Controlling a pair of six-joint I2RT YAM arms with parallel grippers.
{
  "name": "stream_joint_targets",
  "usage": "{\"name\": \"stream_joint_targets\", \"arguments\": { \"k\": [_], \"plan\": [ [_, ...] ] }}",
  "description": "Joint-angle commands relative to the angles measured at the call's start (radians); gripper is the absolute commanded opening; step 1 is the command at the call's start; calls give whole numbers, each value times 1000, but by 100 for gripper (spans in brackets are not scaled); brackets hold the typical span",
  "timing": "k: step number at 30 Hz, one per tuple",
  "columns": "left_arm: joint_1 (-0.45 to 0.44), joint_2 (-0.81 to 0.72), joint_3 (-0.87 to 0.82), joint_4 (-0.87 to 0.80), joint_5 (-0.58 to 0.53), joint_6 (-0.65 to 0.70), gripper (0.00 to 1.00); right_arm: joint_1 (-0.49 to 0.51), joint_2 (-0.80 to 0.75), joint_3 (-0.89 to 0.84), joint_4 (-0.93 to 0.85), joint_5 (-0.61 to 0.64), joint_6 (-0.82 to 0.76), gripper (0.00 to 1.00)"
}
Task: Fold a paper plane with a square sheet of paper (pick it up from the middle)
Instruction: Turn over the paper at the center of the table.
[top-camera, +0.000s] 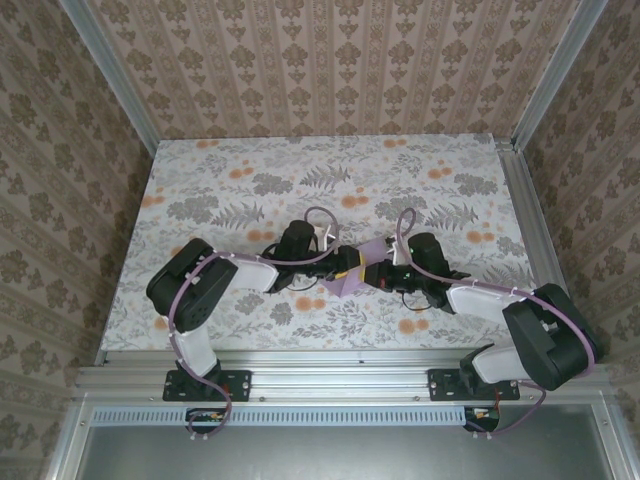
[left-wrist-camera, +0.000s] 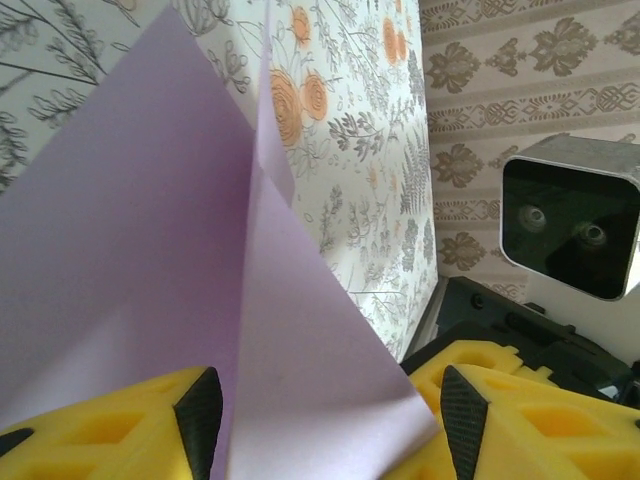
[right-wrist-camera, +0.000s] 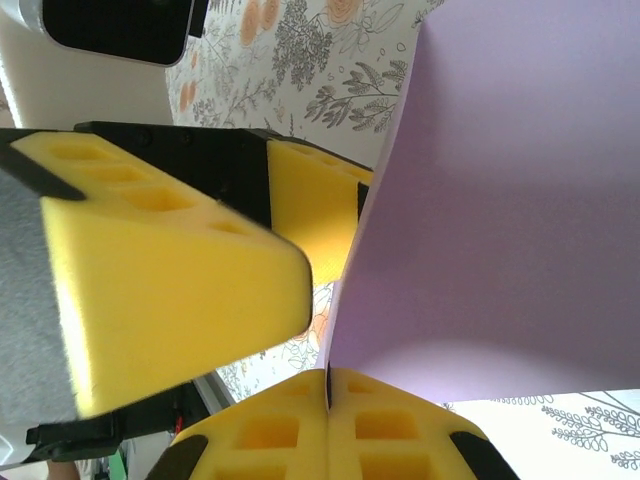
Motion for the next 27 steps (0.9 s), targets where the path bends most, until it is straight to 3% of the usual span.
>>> {"name": "stream_joint_targets", "arguments": {
  "k": [1,10,23,27],
  "plan": [
    [-18,13,39,40,25,-21,61,-14,-24,-20,49,-29,-3,0],
    [-21,5,53,-50,18,35,46,-41,-6,-36,55,-37,-2,0],
    [-18,19,55,-57,26,48,47,-57,-13,-57,19,-38,-11,0],
    [-18,24,56,-52,34,50,38,-57,-8,-54,18,-38,-13,0]
  ]
}}
